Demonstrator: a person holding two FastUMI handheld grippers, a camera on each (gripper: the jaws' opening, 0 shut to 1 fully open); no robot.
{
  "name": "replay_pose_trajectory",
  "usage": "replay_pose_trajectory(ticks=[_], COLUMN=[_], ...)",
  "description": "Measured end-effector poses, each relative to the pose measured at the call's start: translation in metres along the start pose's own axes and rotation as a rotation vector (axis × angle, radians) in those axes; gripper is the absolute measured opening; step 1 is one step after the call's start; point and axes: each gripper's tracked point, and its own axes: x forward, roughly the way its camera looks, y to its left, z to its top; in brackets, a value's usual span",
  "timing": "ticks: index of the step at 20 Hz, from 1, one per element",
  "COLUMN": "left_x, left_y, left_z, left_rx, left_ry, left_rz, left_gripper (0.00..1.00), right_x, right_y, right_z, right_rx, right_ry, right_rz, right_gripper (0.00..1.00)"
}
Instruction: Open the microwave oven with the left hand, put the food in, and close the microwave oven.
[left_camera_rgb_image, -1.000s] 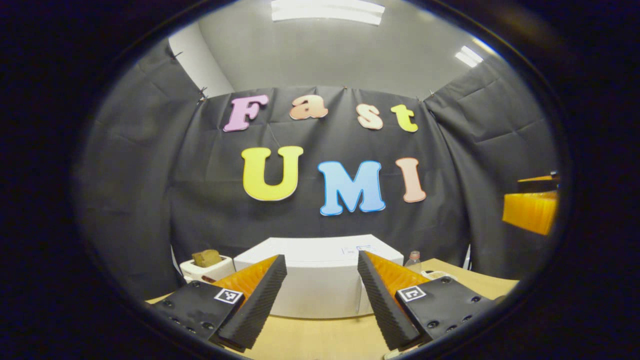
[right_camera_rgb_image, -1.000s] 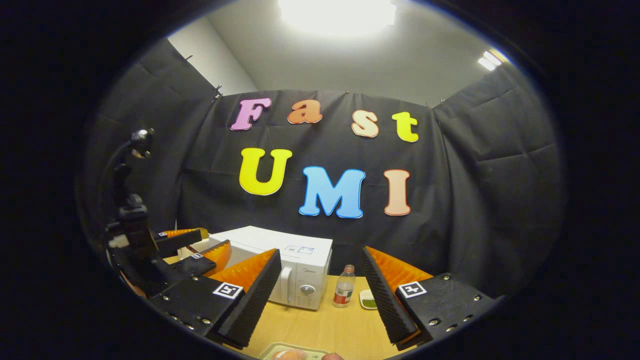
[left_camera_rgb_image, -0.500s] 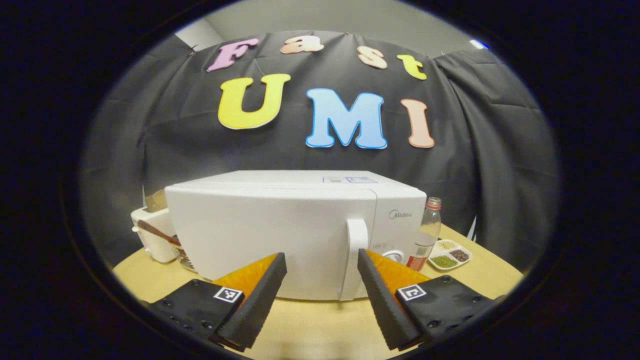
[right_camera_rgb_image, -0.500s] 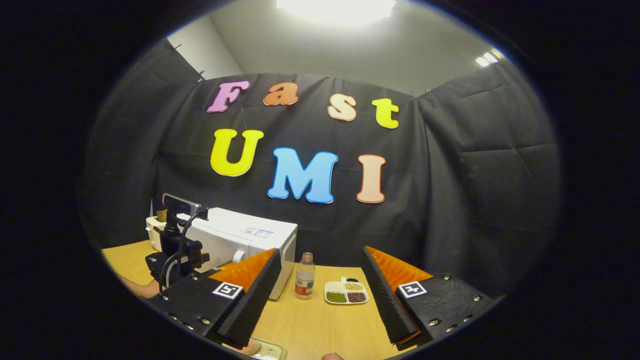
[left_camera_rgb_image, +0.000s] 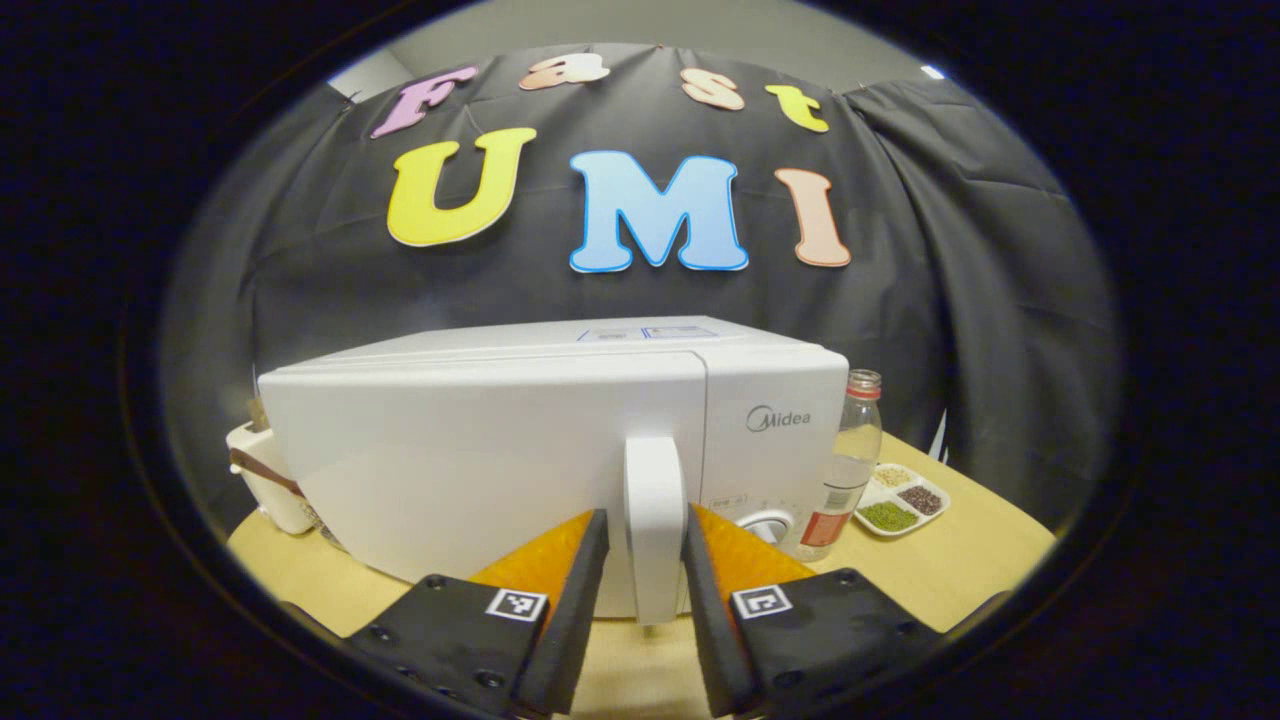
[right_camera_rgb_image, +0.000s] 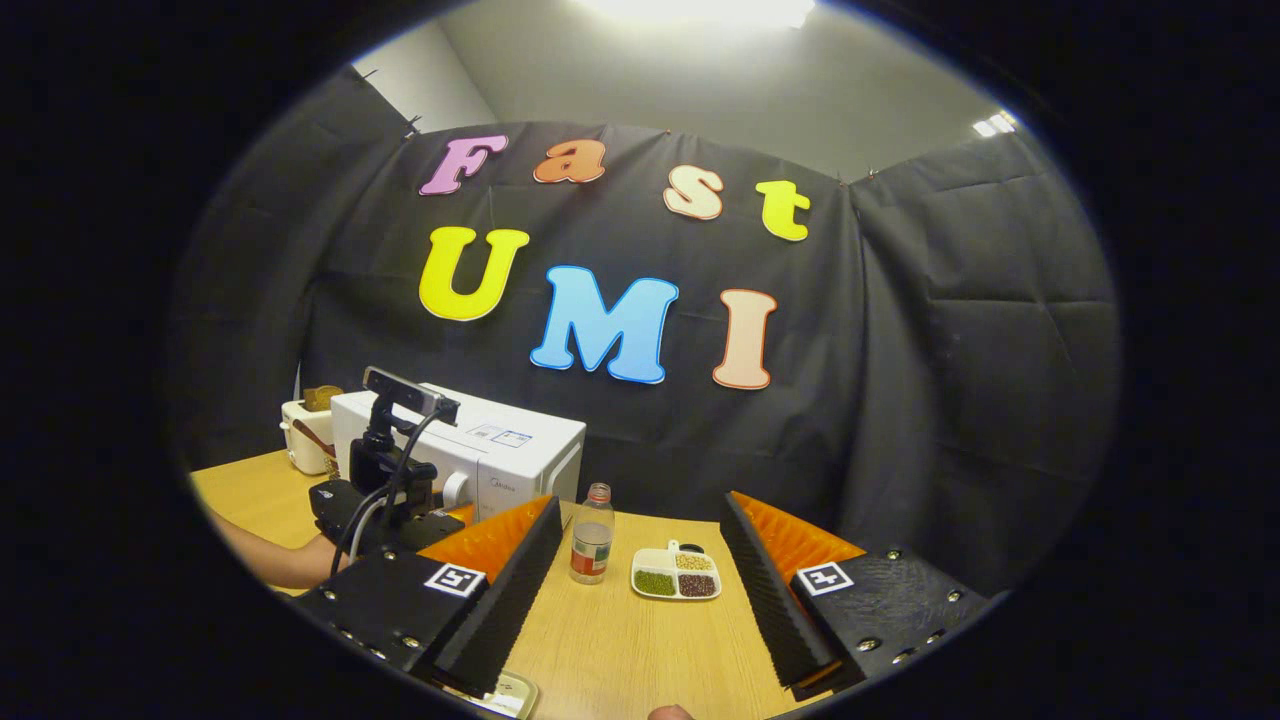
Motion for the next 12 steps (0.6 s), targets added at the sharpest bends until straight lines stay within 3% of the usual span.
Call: replay_pose_trajectory(ticks=[3,6,9,12], left_x=[-0.003,-0.001,-0.022,-0.073], left_y=[-0.001,-0.001,0.001,0.01], left_z=[-0.003,-0.001,-0.013,-0.02], left_rx=[0.013,0.005,-0.028,-0.004], left_ry=[0.028,0.051,0.104,0.035], left_rz=[-0.001,-0.022,-0.025,-0.069], left_gripper=[0.34,0.23,0.15,0.12], right_x=[-0.003,-0.006,-0.011,-0.013], right_y=[-0.005,-0.007,-0.005,0.001], right_z=[0.004,0.006,0.007,0.01], right_rx=[0.007,0.032,0.033,0.029], right_ry=[-0.023,-0.034,-0.042,-0.053], right_rz=[-0.017,-0.03,-0.031,-0.023], right_gripper=[0.97,0.98,0.97,0.97])
